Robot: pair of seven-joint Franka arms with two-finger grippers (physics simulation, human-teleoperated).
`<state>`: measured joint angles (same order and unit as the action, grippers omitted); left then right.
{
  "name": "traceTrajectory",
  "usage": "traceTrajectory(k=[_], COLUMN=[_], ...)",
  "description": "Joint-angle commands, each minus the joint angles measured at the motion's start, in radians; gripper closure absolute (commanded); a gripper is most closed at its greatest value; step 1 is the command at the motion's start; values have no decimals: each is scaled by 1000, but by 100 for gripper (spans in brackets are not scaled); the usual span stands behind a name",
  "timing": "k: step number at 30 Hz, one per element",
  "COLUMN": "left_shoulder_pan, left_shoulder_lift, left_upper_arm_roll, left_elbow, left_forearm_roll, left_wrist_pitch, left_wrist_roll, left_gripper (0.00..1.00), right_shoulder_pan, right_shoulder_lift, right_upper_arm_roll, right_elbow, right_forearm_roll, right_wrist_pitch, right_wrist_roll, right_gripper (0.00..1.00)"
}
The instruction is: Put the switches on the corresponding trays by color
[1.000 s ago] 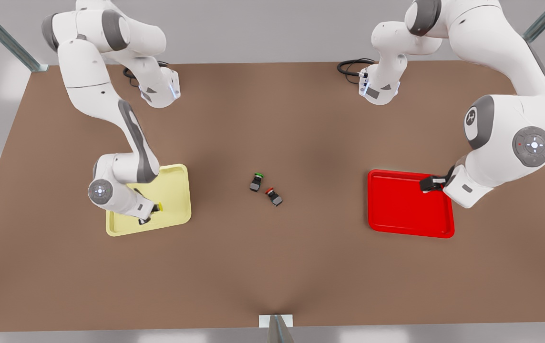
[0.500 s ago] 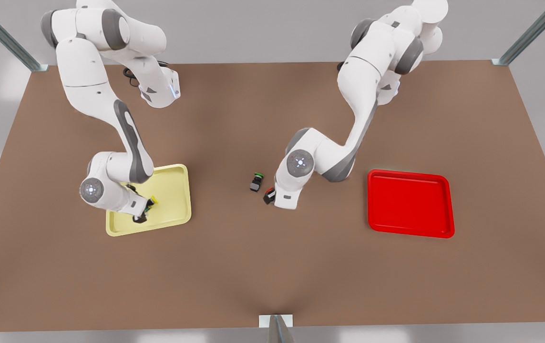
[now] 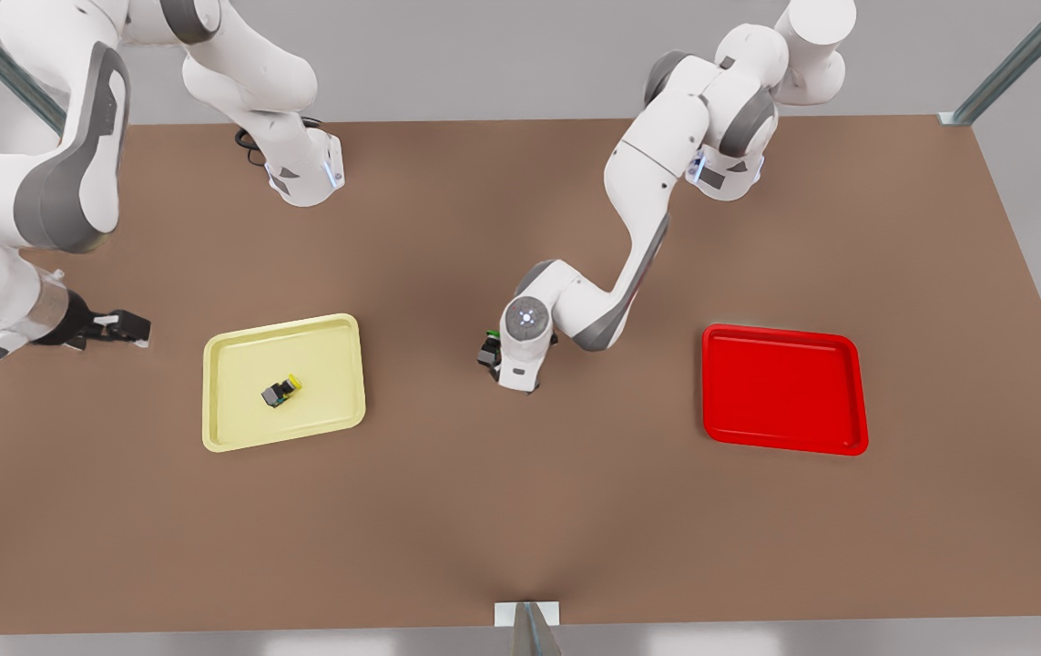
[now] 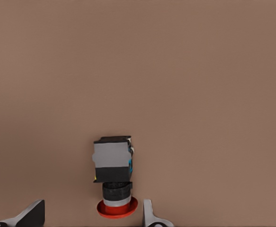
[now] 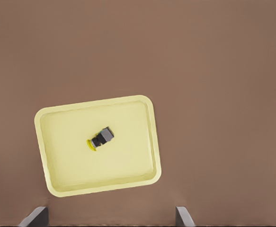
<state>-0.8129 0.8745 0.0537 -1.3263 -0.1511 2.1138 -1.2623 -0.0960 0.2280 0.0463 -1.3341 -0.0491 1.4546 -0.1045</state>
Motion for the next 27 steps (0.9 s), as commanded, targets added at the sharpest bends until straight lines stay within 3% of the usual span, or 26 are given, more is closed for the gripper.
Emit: traceTrajectory(k=[1,23,24,25,27], left_shoulder_pan=[0,1,1,1,1], left_shoulder_lift=[0,49,49,49,50], left_upper_arm_roll=[0,41,41,41,41], left_elbow=[-1,-2,-2,-2,-2], left_forearm_roll=[8,8,8,8,8], left_wrist_pitch=[3,71,71,71,71], left_wrist_roll=[-2,8,8,9,9], left_gripper=[0,0,3,19,27], right_shoulder_pan=[-7,-67,-67,-65,-64], right_shoulder_lift=[1,22,22,27,28], right_upper_arm_roll=[0,-23,-23,-23,-23], right_elbow=[10,42,42,44,44], right_forearm_roll=[0,38,37,38,38], right_wrist_pitch=[-22,52,53,53,53], right_wrist_roll=[0,-12,-12,-12,-12], right_gripper=[0,0,0,0,0])
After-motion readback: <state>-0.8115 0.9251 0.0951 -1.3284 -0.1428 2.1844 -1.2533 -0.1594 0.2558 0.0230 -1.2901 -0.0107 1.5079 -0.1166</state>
